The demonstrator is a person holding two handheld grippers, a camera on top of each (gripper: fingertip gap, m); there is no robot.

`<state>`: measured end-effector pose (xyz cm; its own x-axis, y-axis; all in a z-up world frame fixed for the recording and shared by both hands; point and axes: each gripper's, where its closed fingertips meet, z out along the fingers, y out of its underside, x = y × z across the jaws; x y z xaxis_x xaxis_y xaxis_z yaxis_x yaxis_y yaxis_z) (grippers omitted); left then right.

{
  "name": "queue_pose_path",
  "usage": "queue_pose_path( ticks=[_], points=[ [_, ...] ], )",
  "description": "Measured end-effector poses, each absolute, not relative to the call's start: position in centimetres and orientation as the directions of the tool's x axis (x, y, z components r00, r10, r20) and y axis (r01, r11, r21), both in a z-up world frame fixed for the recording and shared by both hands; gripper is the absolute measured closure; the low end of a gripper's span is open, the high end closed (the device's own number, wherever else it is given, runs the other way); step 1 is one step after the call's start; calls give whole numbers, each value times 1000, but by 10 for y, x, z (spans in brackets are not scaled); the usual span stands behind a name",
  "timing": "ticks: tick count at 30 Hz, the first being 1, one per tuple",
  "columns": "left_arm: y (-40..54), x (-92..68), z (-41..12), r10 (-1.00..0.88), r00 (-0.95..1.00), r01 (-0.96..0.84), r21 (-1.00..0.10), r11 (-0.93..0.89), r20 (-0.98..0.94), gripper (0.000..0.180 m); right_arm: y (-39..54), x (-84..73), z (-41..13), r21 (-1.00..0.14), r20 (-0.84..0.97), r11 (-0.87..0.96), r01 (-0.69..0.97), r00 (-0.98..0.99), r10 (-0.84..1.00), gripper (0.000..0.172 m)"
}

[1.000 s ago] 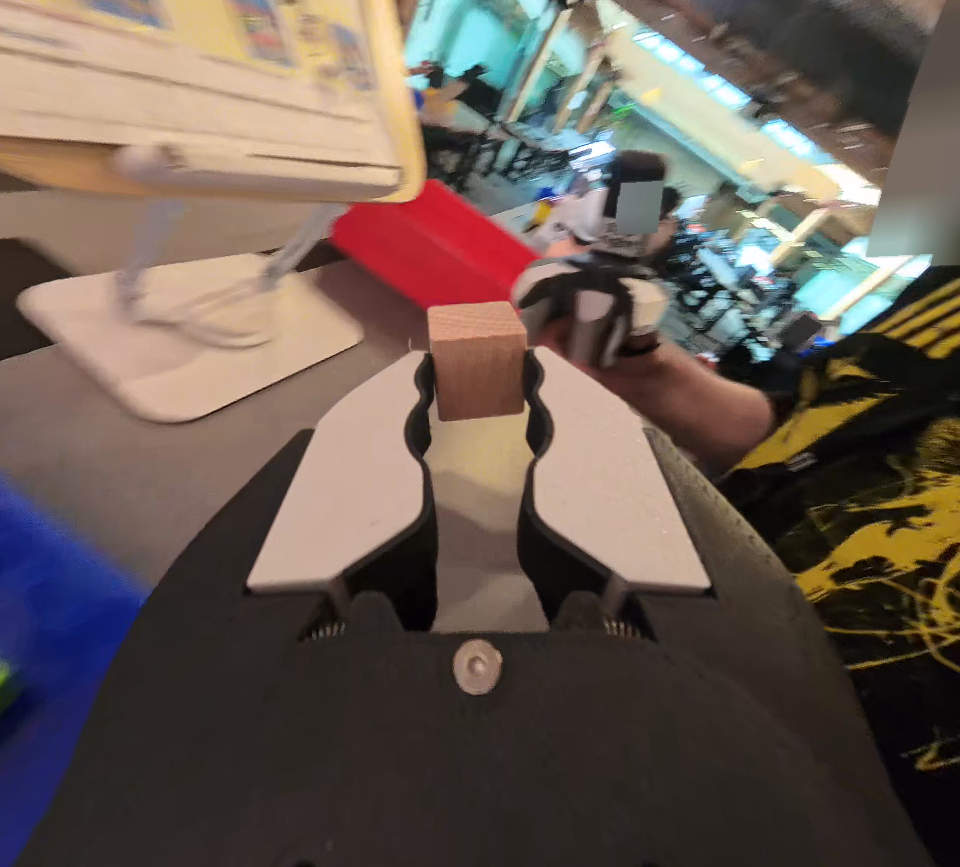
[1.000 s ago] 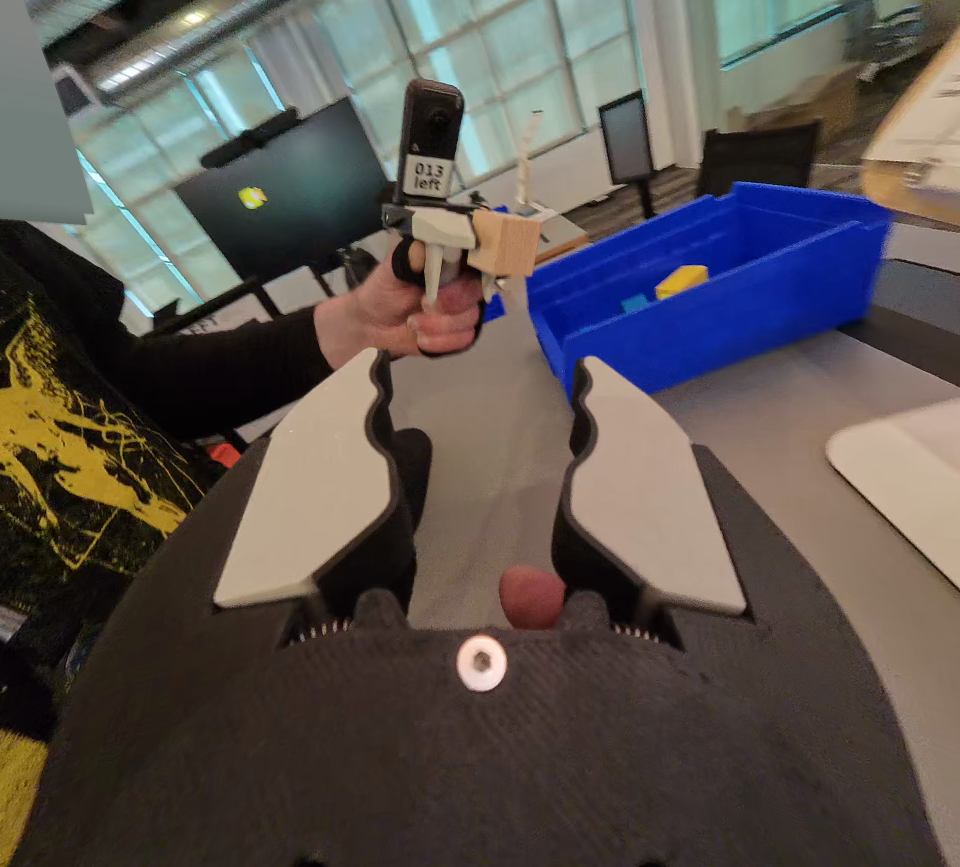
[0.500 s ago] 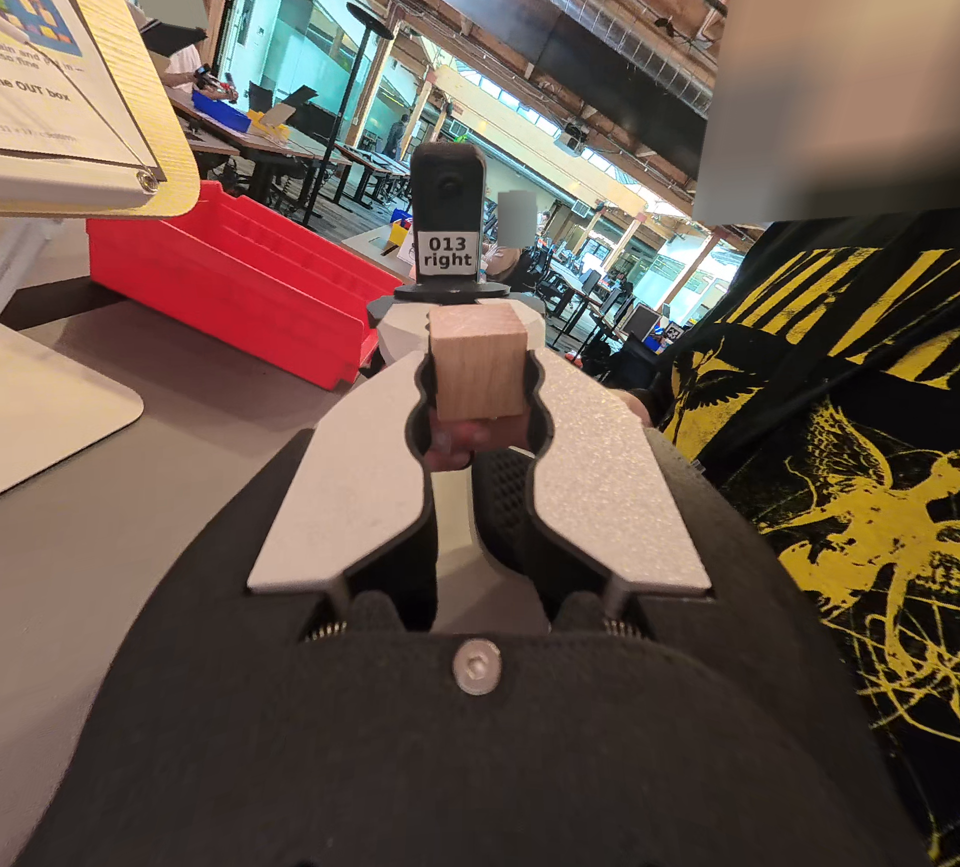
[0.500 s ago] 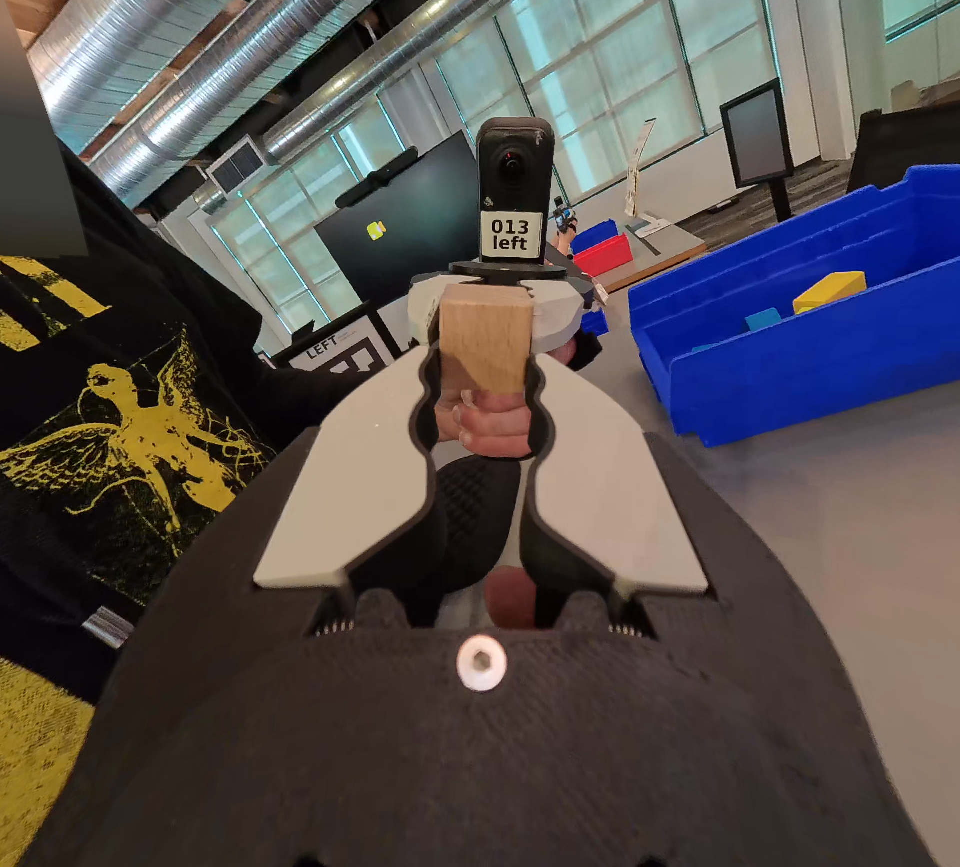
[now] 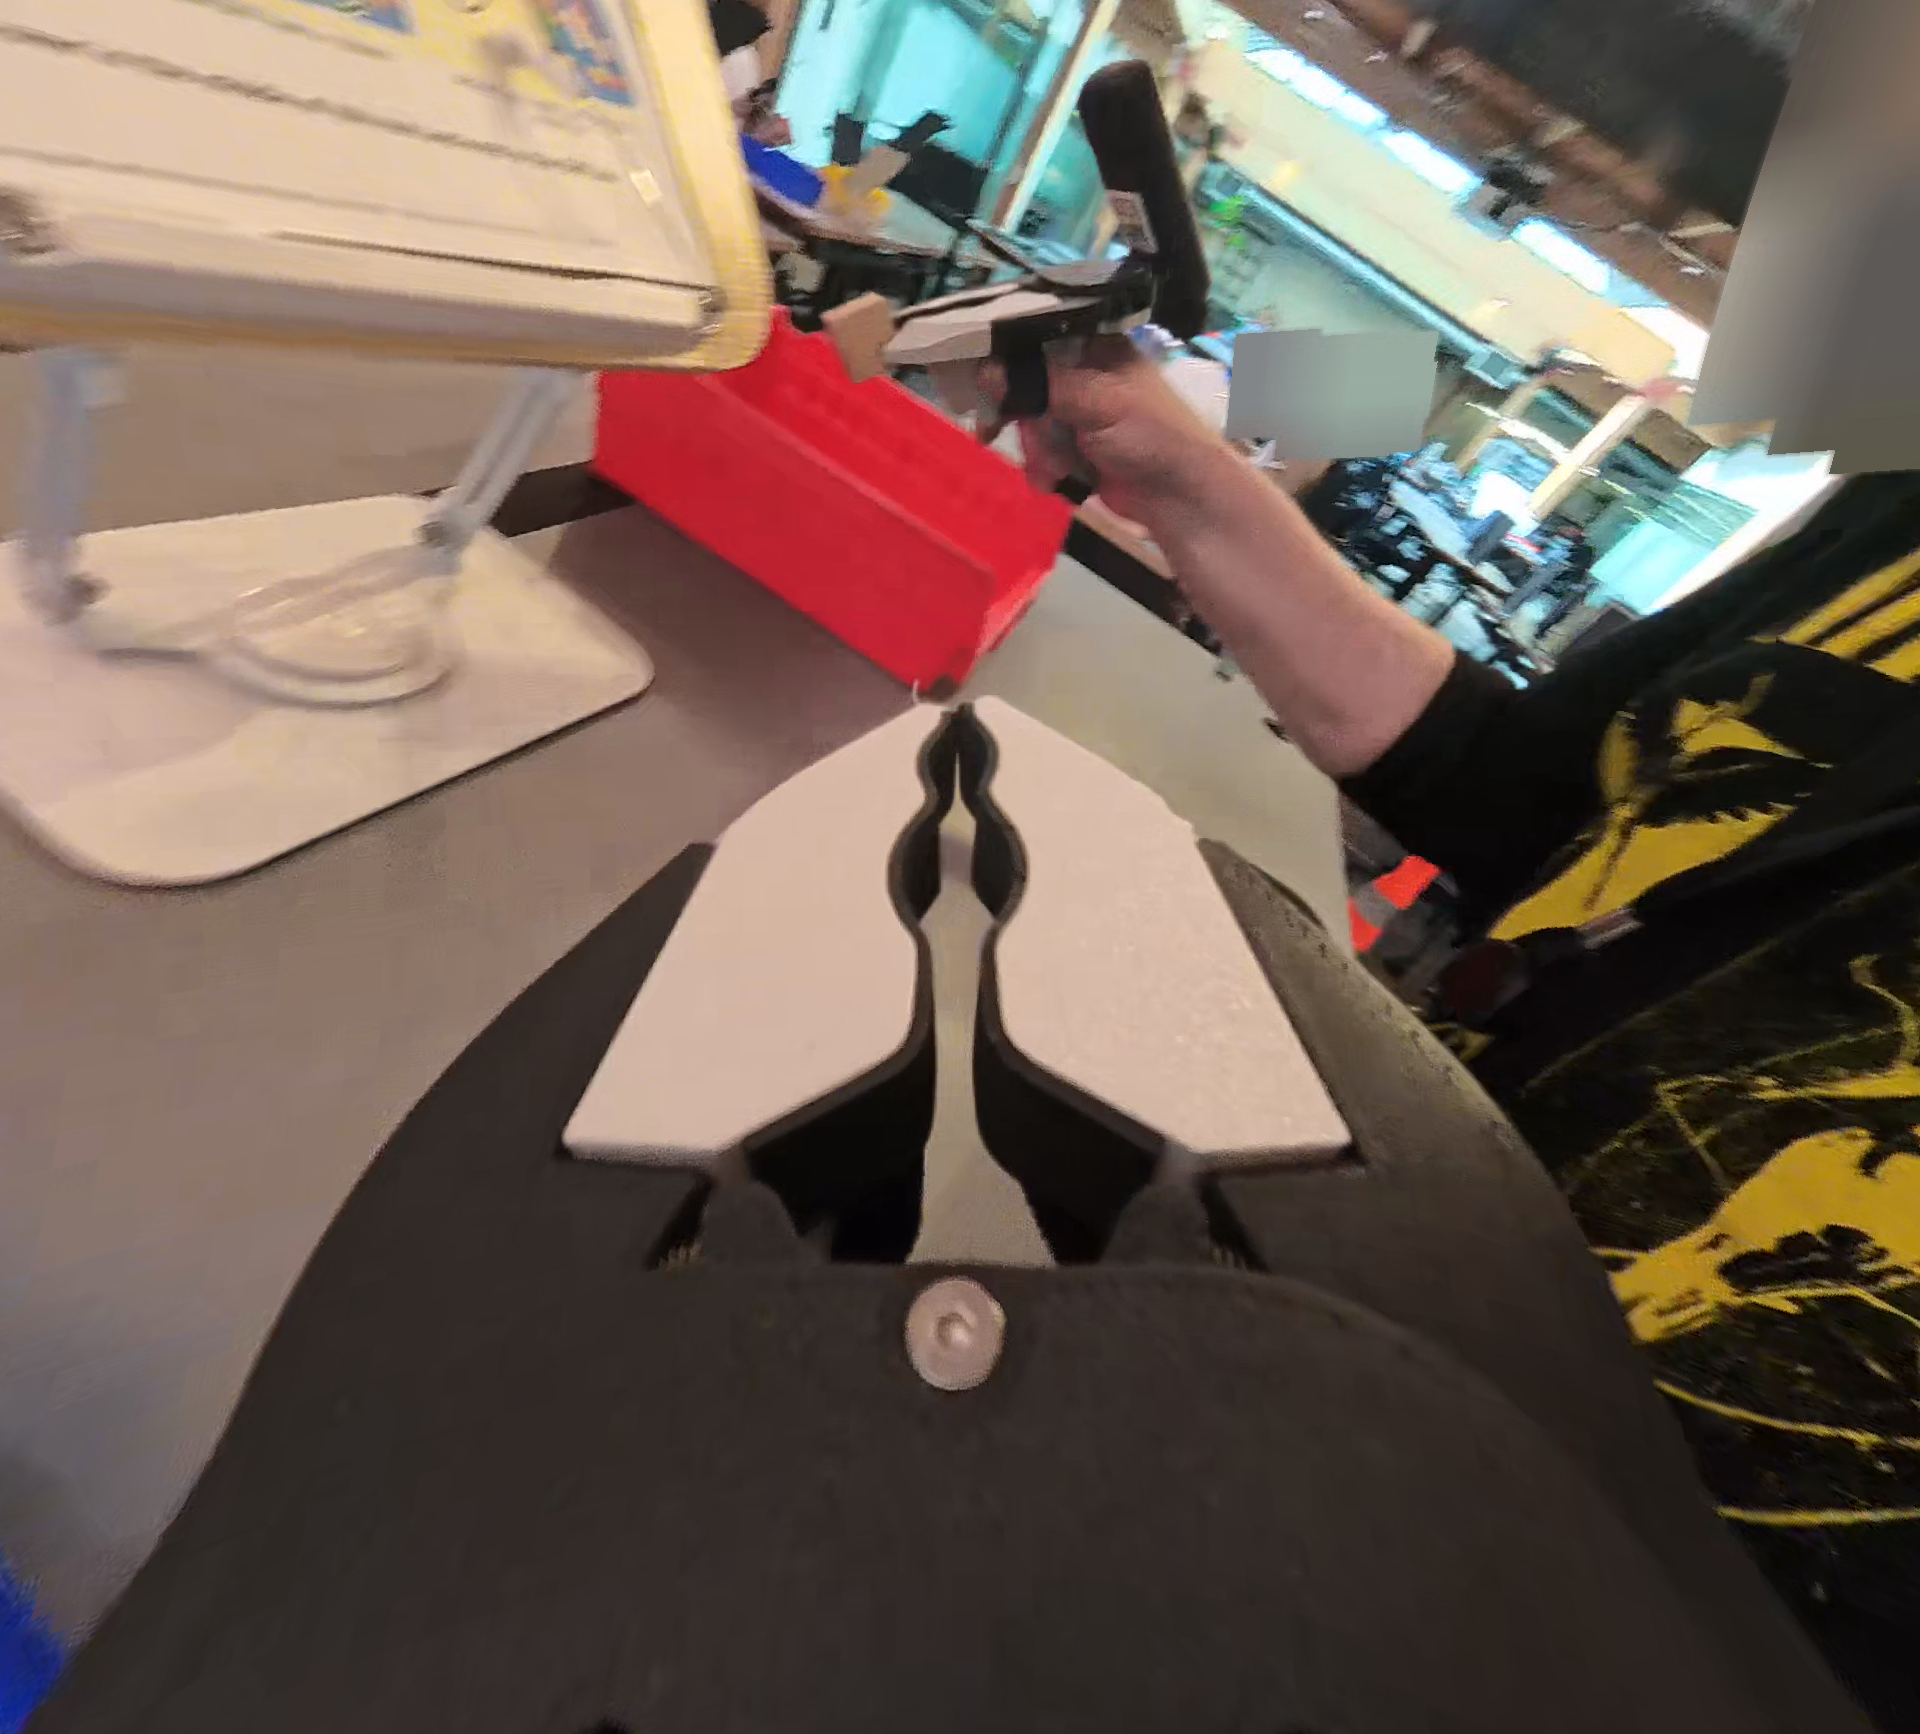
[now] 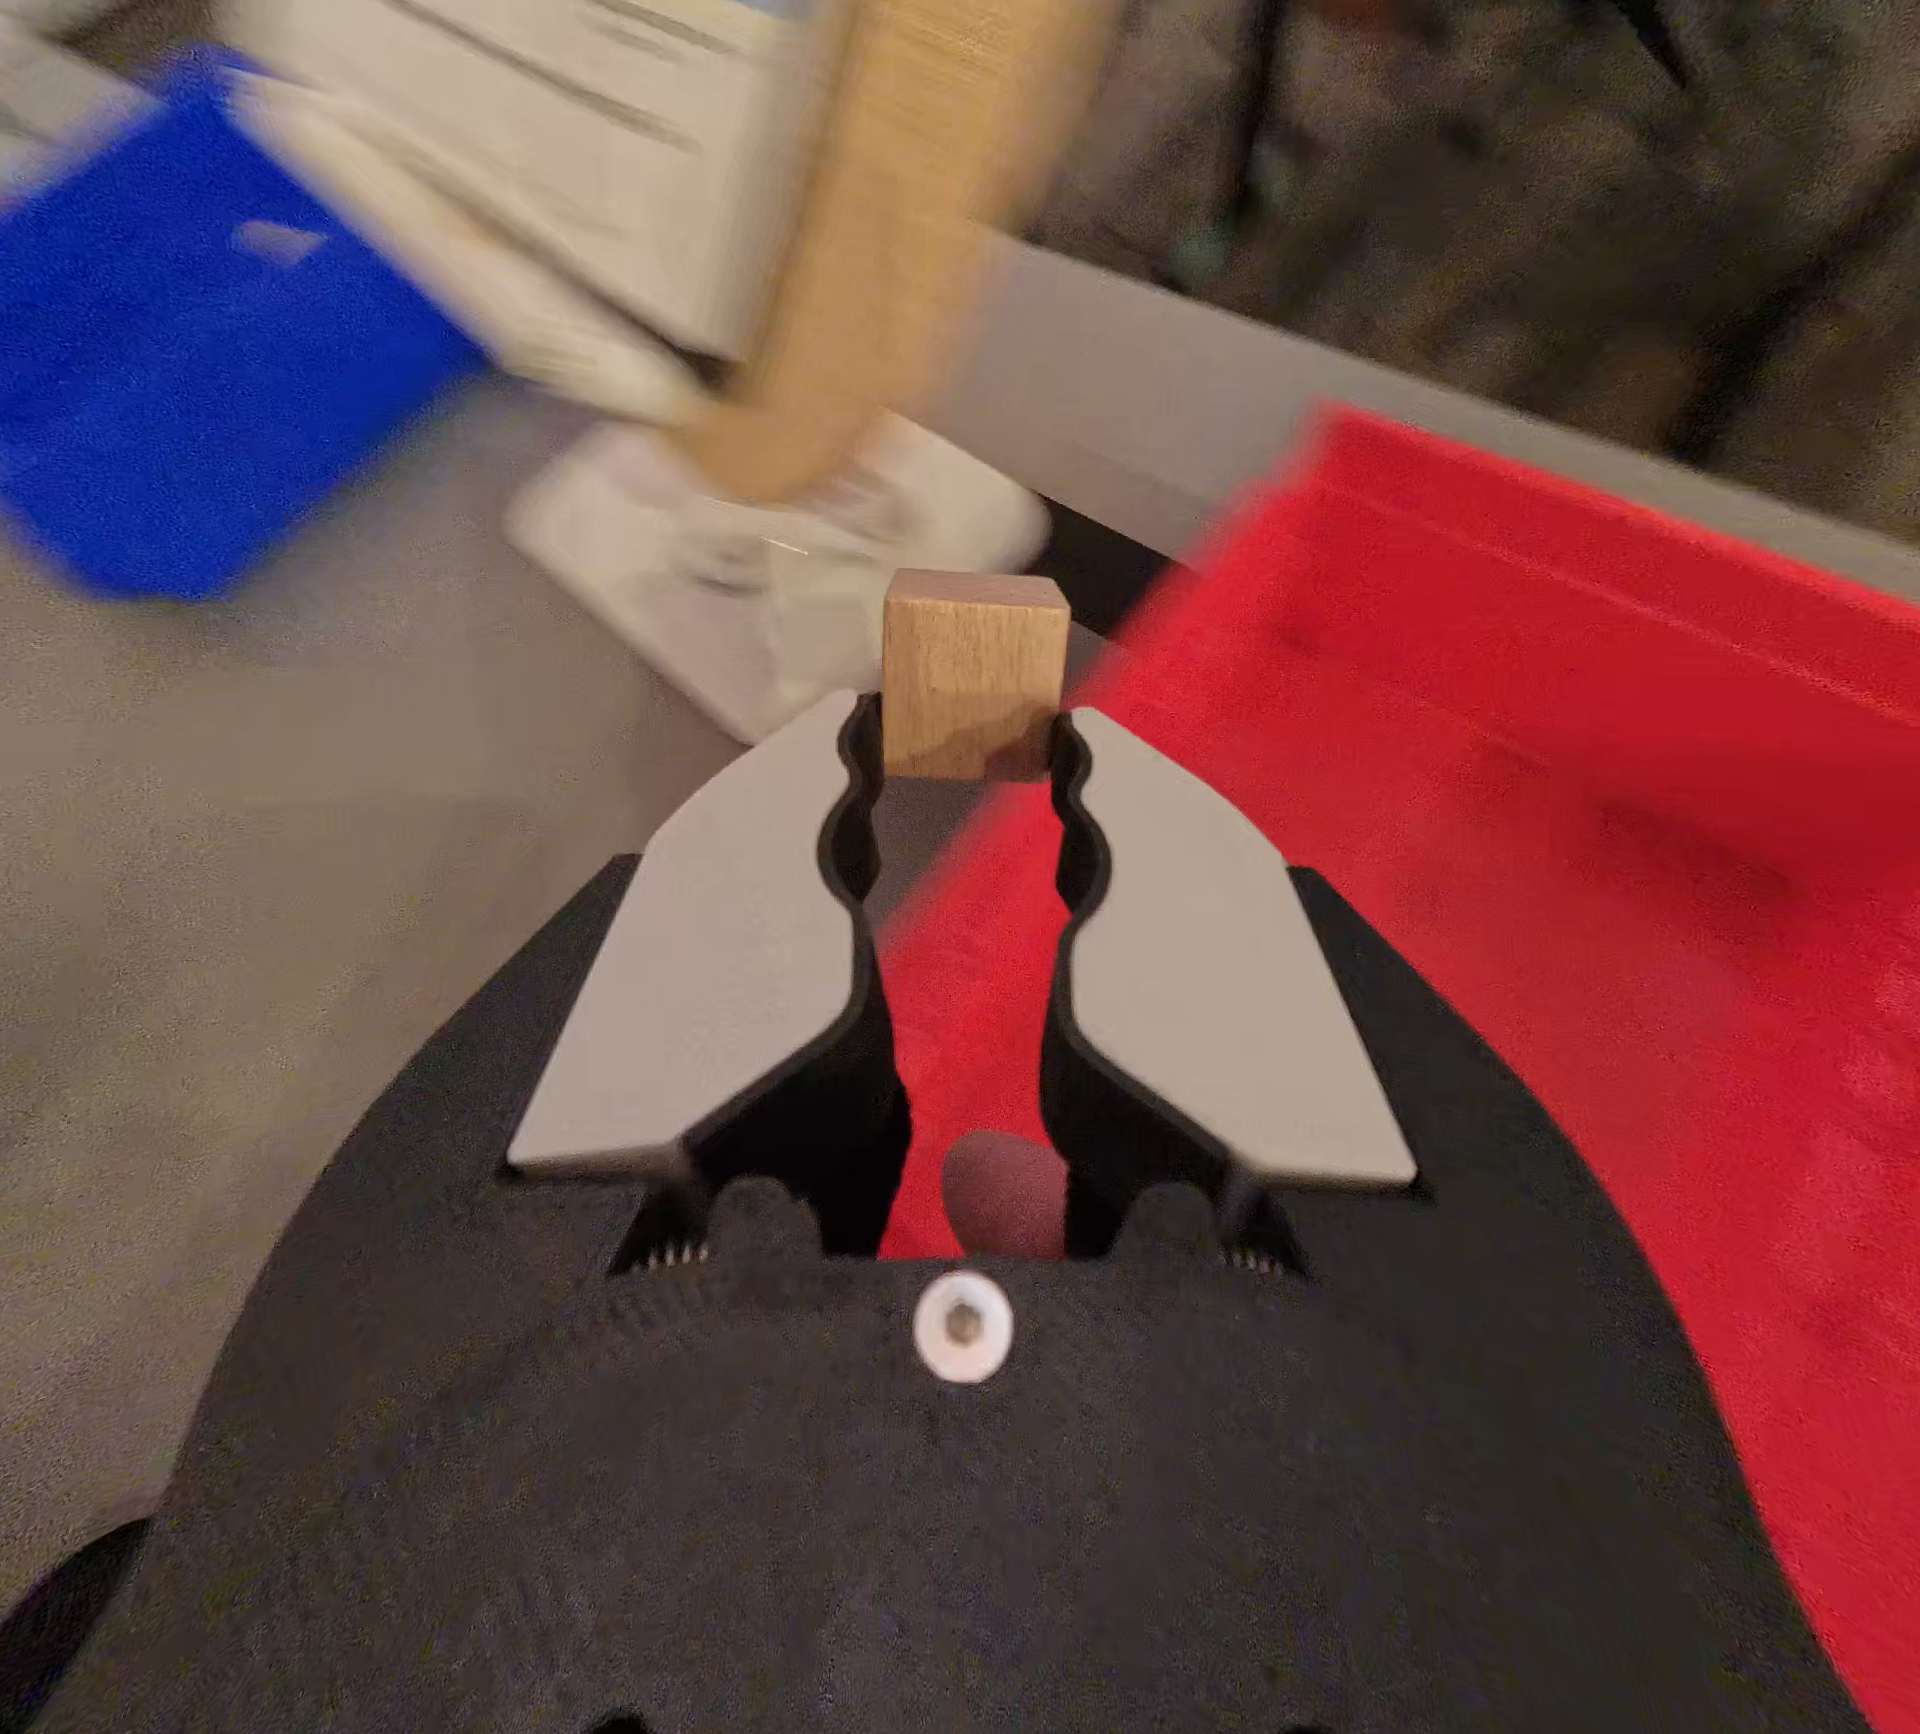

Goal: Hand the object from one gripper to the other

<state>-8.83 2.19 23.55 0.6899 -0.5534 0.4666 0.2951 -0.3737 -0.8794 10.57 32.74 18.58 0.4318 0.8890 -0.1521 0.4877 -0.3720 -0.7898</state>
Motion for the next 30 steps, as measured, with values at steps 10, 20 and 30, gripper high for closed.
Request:
queue_pose_path(
  ticks=[10, 20, 30],
  points=[
    [24, -133, 192, -351, 802, 300, -834, -463, 484, 179, 458, 170, 49, -292, -40, -671, 682, 692, 721, 142],
    [22, -183, 174, -181, 895, 266, -815, -514, 407, 156, 471, 171, 65, -230, 28, -667, 708, 690, 723, 117],
    [12, -303, 95, -101, 991, -130, -493, -860, -86, 132, 402, 160, 128, -470, 20, -537, 701, 616, 788, 109]
  ],
)
